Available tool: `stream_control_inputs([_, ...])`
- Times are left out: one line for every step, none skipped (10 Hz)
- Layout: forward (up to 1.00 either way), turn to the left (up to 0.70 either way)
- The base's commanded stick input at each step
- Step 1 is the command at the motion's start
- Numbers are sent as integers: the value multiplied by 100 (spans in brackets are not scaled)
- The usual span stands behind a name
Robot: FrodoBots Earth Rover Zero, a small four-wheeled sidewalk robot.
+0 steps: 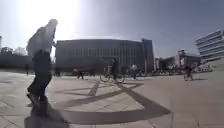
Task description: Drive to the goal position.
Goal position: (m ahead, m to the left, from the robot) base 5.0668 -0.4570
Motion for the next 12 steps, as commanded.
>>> stream_control_inputs([50,0])
stream_control_inputs([50,0])
stream_control_inputs([50,0])
stream_control_inputs([50,0])
stream_control_inputs([50,0])
stream_control_inputs([50,0])
stream_control_inputs([50,0])
stream_control_inputs([50,0])
stream_control_inputs([50,0])
stream_control_inputs([50,0])
stream_control_inputs([50,0])
stream_control_inputs([50,0])
